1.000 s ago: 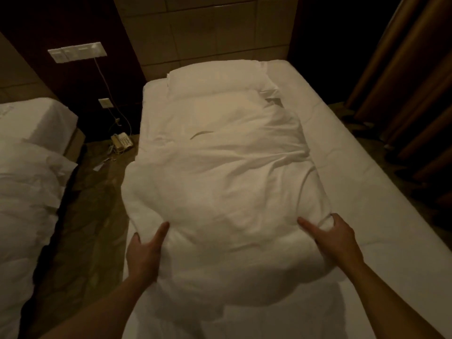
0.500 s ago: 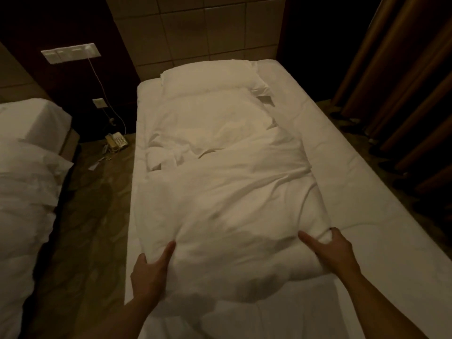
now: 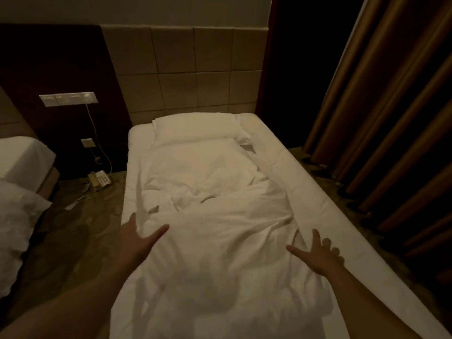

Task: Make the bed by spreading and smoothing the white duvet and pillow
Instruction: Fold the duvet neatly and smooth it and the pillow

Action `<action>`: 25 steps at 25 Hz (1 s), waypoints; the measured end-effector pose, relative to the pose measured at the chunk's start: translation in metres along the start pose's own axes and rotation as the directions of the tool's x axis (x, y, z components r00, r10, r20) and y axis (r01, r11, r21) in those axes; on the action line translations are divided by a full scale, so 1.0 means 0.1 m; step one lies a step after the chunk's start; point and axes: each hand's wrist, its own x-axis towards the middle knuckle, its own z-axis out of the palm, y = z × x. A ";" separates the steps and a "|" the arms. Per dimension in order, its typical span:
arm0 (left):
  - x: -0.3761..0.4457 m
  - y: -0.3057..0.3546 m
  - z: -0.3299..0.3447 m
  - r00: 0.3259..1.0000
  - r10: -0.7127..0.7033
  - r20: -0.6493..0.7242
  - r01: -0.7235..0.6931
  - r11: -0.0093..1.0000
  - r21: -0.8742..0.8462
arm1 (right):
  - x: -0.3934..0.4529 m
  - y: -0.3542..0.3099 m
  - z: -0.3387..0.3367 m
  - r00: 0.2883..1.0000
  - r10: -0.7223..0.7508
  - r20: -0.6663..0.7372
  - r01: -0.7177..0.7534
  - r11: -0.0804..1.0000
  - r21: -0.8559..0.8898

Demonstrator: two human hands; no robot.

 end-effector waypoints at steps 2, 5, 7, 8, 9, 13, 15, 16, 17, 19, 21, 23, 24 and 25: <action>0.13 0.31 -0.01 0.974 0.195 0.115 -0.211 0.965 0.157 | -0.19 -0.48 -0.08 0.989 -0.135 -0.057 0.132 0.990 -0.050; 0.06 0.42 0.07 0.900 0.197 0.388 -0.319 0.904 0.283 | -0.41 -1.06 0.10 0.960 -0.277 -0.033 0.273 0.956 -0.108; -0.03 0.37 0.11 0.865 0.156 0.477 -0.339 0.883 0.325 | -0.52 -1.23 0.31 0.959 -0.284 -0.014 0.281 0.954 -0.107; -0.04 0.29 0.10 0.851 0.139 0.507 -0.352 0.867 0.353 | -0.57 -1.28 0.43 0.961 -0.276 0.002 0.274 0.956 -0.103; -0.06 0.21 0.07 0.841 0.116 0.528 -0.358 0.851 0.385 | -0.64 -1.31 0.55 0.963 -0.267 0.024 0.268 0.958 -0.105; -0.11 -0.04 -0.02 0.856 0.049 0.515 -0.332 0.816 0.474 | -0.86 -1.15 0.91 0.967 -0.242 0.076 0.249 0.962 -0.110; -0.19 -0.05 0.04 0.883 0.019 0.468 -0.277 0.827 0.489 | -0.92 -0.97 0.93 0.964 -0.255 0.070 0.262 0.957 -0.126; -0.27 -0.05 0.10 0.892 0.003 0.453 -0.252 0.834 0.490 | -0.94 -0.87 0.91 0.962 -0.269 0.050 0.273 0.951 -0.148; -0.35 -0.02 0.17 0.893 0.003 0.450 -0.254 0.828 0.499 | -0.92 -0.77 0.87 0.958 -0.284 0.034 0.286 0.945 -0.157; -0.48 0.08 0.26 0.873 0.033 0.487 -0.318 0.795 0.516 | -0.91 -0.72 0.82 0.953 -0.302 0.028 0.302 0.940 -0.159; -0.44 0.19 0.39 0.863 0.086 0.497 -0.362 0.792 0.492 | -0.80 -0.87 0.80 0.942 -0.334 -0.027 0.326 0.931 -0.163; -0.24 0.34 0.53 0.829 0.195 0.524 -0.486 0.713 0.505 | -0.53 -1.21 0.75 0.939 -0.339 -0.061 0.327 0.933 -0.150; -0.12 0.39 0.59 0.784 0.262 0.562 -0.577 0.640 0.507 | -0.37 -1.38 0.72 0.935 -0.345 -0.080 0.329 0.930 -0.161; 0.05 0.42 0.65 0.719 0.325 0.614 -0.670 0.560 0.488 | -0.17 -1.56 0.72 0.934 -0.343 -0.102 0.322 0.929 -0.180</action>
